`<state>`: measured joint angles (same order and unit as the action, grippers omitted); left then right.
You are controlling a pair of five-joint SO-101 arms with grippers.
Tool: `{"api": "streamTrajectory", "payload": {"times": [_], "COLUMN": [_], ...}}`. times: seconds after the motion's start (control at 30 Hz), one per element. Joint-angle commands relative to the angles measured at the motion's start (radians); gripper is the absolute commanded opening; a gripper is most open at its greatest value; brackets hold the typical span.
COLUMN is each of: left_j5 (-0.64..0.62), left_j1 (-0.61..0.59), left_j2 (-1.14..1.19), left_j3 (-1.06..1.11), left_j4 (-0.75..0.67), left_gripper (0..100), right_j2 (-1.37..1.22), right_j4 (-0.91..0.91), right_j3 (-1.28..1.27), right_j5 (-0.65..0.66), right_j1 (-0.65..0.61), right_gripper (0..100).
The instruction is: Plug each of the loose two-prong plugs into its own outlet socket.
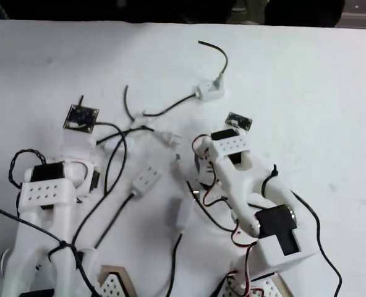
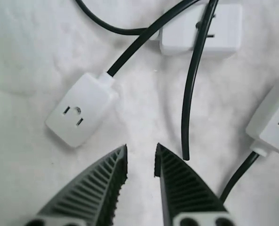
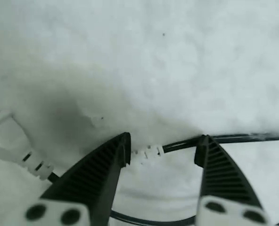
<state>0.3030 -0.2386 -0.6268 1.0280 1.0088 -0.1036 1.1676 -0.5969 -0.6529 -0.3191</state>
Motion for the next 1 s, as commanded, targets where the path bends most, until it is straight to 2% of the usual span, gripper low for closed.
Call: {"api": "streamTrajectory", "payload": {"times": [0.0,0.27,0.33,0.47,0.5,0.57,0.73,0.97], "left_j5": [0.011,0.011,0.011,0.011,0.011,0.011,0.011,0.011], "left_j1": [-0.007,-0.007,-0.007,-0.007,-0.007,-0.007,-0.007,-0.007], "left_j2": [-0.024,-0.024,-0.024,-0.024,-0.024,-0.024,-0.024,-0.024], "left_j3": [-0.005,-0.005,-0.005,-0.005,-0.005,-0.005,-0.005,-0.005], "left_j4": [-0.009,-0.009,-0.009,-0.009,-0.009,-0.009,-0.009,-0.009], "left_gripper": [11,11,11,11,11,11,11,11], "right_j2": [-0.005,-0.007,-0.001,0.012,0.019,0.045,0.157,0.200], "right_j4": [0.024,-0.010,-0.012,-0.004,0.008,0.050,0.151,0.173], "right_j3": [0.000,-0.034,-0.032,-0.003,0.005,0.020,0.032,0.029], "right_j5": [0.002,0.003,0.003,0.083,0.094,0.100,0.100,0.104], "right_j1": [-0.001,-0.004,-0.005,0.001,0.002,0.002,0.001,0.062], "right_gripper": [23.0,22.0,17.6,1.9,1.1,3.4,1.8,1.9]}}
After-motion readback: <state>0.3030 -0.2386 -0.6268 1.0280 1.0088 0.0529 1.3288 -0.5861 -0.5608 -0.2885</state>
